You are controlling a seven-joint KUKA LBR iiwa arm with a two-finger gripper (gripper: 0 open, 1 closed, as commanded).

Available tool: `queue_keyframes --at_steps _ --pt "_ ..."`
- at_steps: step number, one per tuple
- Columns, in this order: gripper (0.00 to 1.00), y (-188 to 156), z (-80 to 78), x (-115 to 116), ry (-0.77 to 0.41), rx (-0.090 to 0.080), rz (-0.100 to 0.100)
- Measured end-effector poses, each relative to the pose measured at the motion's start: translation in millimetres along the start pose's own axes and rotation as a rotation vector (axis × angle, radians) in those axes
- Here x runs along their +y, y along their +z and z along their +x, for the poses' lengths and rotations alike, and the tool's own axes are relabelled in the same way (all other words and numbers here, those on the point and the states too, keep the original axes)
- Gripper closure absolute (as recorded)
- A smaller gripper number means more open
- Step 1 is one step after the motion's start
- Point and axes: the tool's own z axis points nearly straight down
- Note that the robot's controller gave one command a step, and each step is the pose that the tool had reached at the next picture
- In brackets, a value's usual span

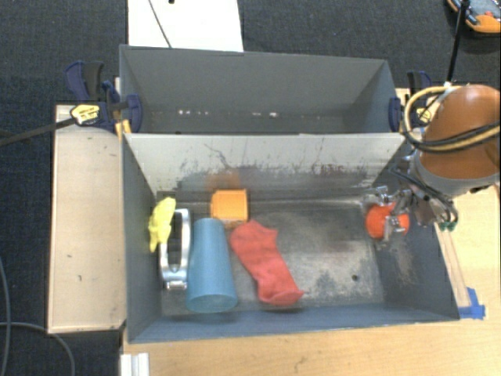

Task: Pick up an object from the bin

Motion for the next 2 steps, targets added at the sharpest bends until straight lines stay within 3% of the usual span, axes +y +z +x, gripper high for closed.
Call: queue_keyframes --at_steps 1,2 --pt "1.0 0 0.0 0 0.0 0.0 0.0" --pt "1.0 -7 -18.2 12 -0.003 0.0 0.0"
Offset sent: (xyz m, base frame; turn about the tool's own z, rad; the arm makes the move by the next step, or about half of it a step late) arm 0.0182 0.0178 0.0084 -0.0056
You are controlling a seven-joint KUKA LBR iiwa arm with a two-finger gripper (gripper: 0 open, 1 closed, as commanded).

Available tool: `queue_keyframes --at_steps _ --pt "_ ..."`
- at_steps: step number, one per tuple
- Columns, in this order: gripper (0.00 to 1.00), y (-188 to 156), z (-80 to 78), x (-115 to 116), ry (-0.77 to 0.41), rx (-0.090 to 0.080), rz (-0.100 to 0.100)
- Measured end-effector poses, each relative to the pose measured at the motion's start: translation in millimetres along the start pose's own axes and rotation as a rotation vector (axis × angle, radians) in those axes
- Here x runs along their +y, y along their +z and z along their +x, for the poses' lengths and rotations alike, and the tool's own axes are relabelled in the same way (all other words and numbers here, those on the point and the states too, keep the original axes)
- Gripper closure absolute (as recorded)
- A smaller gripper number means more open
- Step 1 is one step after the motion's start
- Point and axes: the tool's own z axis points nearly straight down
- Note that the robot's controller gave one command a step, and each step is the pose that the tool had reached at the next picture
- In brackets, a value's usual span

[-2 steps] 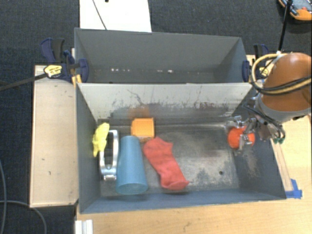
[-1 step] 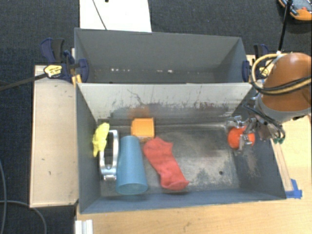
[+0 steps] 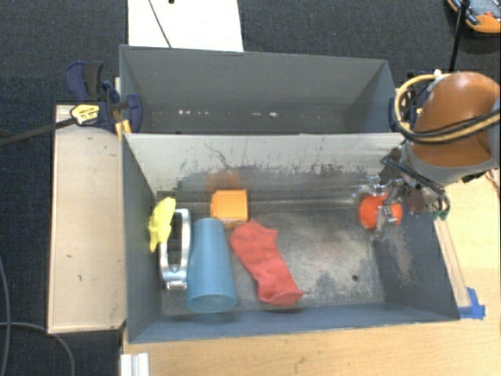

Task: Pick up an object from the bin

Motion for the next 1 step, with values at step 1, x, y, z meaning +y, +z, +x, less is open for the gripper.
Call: queue_keyframes --at_steps 1 --pt "1.0 -69.4 16.3 -9.6 -0.002 0.0 0.0"
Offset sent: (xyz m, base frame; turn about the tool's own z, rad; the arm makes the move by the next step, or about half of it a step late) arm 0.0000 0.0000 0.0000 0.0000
